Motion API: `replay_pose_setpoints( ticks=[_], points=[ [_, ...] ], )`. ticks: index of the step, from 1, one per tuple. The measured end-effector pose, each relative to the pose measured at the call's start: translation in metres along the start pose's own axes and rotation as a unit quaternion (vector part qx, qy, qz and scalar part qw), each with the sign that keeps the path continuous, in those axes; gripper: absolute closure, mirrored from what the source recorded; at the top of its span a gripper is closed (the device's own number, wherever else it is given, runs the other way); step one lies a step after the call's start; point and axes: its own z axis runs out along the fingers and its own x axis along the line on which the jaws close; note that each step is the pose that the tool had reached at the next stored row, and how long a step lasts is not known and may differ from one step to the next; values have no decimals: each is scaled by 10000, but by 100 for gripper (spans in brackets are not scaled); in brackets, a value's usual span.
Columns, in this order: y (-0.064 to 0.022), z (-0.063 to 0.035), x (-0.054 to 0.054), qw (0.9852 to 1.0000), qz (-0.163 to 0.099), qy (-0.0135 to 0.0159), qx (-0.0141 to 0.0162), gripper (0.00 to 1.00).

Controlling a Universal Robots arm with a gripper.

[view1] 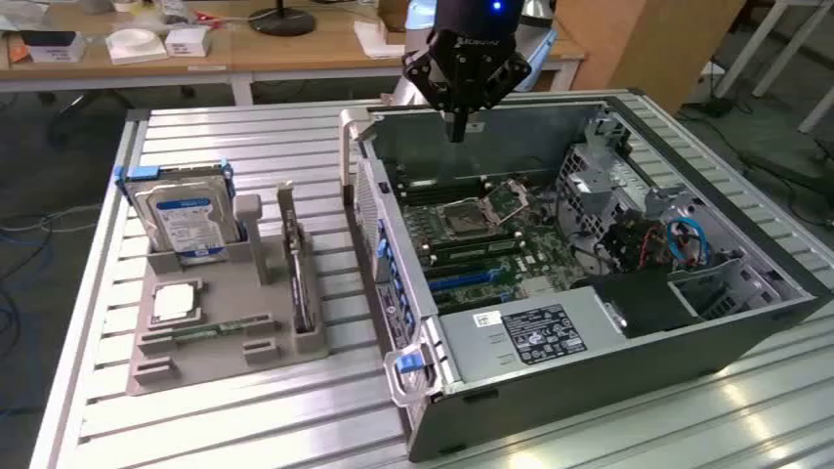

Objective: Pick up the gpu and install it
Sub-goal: 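Reach for the gpu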

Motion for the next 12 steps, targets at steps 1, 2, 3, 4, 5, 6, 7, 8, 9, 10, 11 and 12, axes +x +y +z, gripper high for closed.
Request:
replay_pose_setpoints(
  ticks=[1, 2, 3, 4, 5, 6, 7, 8, 9, 10, 11, 12],
  points=[
    [0, 0, 0, 10000, 0, 0, 0, 90],
    [0, 0, 0, 10000, 0, 0, 0, 90],
    [0, 0, 0, 10000, 0, 0, 0, 90],
    [-1, 0, 4, 10000, 0, 0, 0, 90],
    [-2, -1, 26, 10000, 1, 0, 1, 90],
    [-4, -2, 56, 10000, 0, 0, 1, 90],
    [-7, -2, 93, 10000, 1, 0, 0, 90],
    [-10, -4, 135, 10000, 0, 0, 1, 90],
    [-13, -4, 178, 10000, -1, 0, 0, 90],
    [-17, -5, 224, 10000, 0, 0, 0, 90],
    [-20, -6, 269, 10000, 0, 0, 0, 90],
    [-24, -6, 316, 10000, 0, 0, 0, 90]
  ],
)
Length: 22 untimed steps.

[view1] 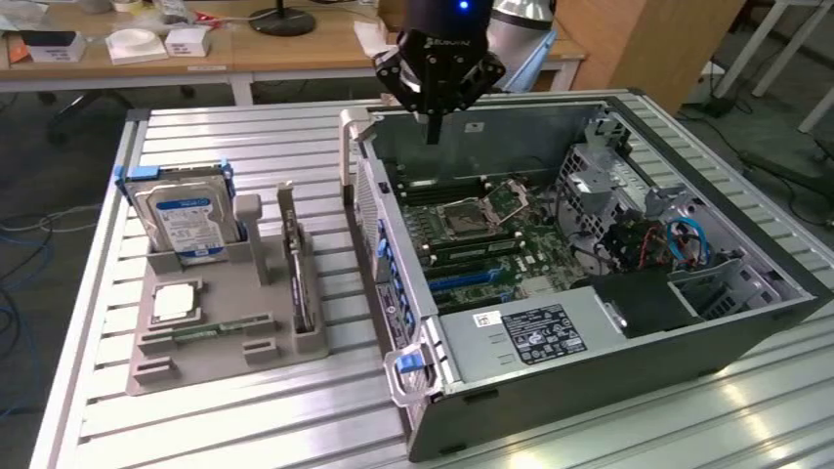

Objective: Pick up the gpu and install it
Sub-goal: 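Reach for the gpu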

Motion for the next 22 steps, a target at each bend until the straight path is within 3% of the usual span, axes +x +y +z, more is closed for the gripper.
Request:
replay_pose_setpoints(
  ticks=[22],
  points=[
    [-57, 19, 748, 10000, 2, 39, 3, 90]
  ],
)
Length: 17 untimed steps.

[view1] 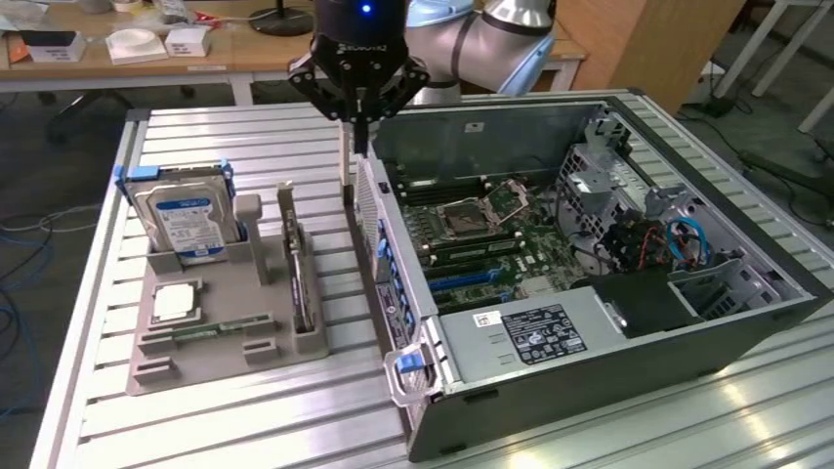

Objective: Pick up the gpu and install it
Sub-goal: 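Reach for the gpu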

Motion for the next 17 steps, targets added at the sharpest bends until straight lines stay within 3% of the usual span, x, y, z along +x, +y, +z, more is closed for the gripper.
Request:
replay_pose_setpoints(
  ticks=[17],
  points=[
    [-40, 16, 527, 10000, 2, 39, 3, 90]
  ],
)
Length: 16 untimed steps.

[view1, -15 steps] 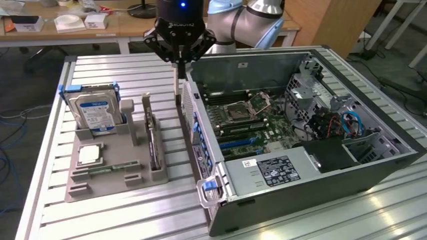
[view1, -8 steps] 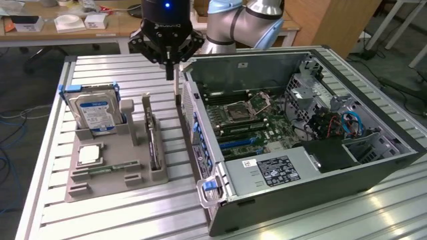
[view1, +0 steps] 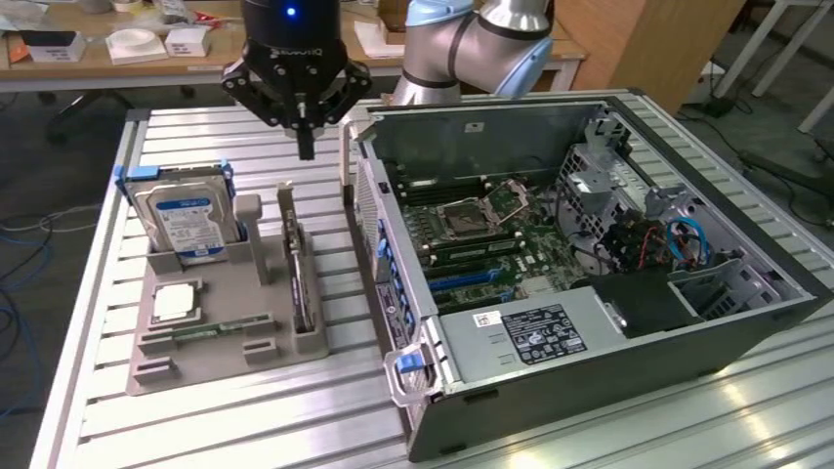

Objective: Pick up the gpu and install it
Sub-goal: 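Reach for the gpu, then pick up the gpu and move the gpu toward the slot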

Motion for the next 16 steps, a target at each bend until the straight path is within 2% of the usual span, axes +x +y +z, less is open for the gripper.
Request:
replay_pose_setpoints(
  ticks=[10, 16],
  points=[
    [-24, 12, 304, 10000, 1, 25, 2, 90],
    [-25, 14, 324, 10000, 1, 27, 2, 90]
  ],
)
